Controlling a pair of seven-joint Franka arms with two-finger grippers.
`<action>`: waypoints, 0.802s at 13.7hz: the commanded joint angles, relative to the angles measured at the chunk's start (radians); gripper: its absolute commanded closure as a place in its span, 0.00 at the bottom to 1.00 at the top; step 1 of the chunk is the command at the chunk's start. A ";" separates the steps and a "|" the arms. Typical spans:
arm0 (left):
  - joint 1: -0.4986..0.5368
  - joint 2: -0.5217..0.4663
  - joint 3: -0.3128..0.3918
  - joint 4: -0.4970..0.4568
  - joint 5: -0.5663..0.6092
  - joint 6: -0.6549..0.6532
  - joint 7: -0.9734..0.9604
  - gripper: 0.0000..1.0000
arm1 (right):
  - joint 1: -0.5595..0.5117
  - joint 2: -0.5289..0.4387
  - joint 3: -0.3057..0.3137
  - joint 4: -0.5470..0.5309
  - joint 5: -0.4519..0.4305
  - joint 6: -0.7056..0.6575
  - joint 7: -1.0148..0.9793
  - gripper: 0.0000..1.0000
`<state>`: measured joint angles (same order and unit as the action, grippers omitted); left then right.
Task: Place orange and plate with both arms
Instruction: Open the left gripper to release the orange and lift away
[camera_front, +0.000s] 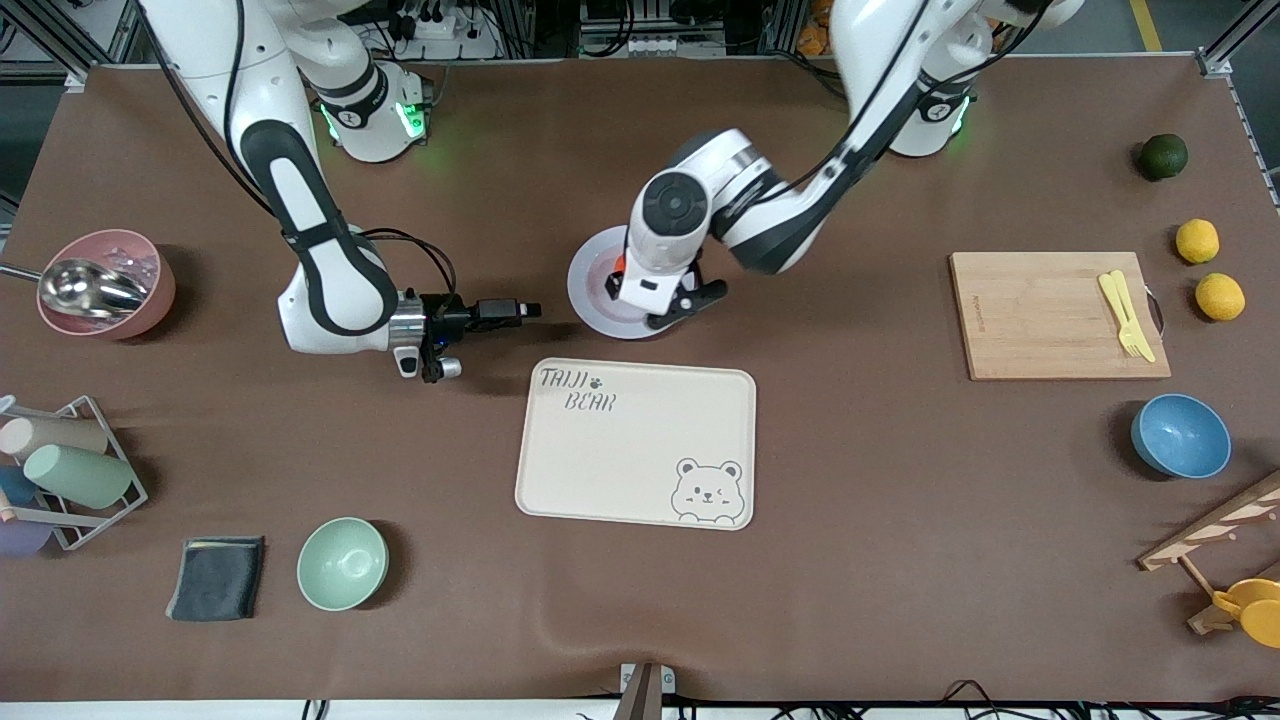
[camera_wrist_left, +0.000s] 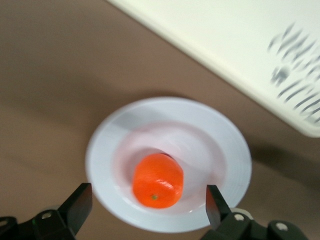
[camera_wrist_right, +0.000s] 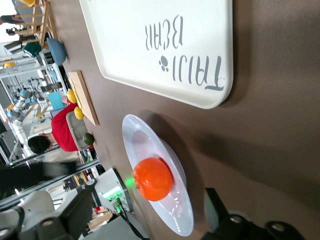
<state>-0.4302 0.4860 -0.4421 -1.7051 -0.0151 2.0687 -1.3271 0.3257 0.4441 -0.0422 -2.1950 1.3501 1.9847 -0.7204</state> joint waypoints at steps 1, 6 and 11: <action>0.106 -0.180 0.000 -0.041 0.017 -0.093 0.051 0.00 | 0.015 0.030 -0.005 -0.023 0.035 0.011 -0.111 0.05; 0.329 -0.345 0.003 -0.038 0.027 -0.168 0.265 0.00 | 0.090 0.041 -0.005 -0.040 0.153 0.049 -0.160 0.27; 0.573 -0.443 0.003 0.028 0.035 -0.358 0.690 0.00 | 0.128 0.067 -0.005 -0.052 0.227 0.071 -0.223 0.27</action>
<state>0.0801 0.0770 -0.4273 -1.7020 0.0048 1.7814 -0.7599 0.4512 0.4987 -0.0401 -2.2385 1.5331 2.0538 -0.8953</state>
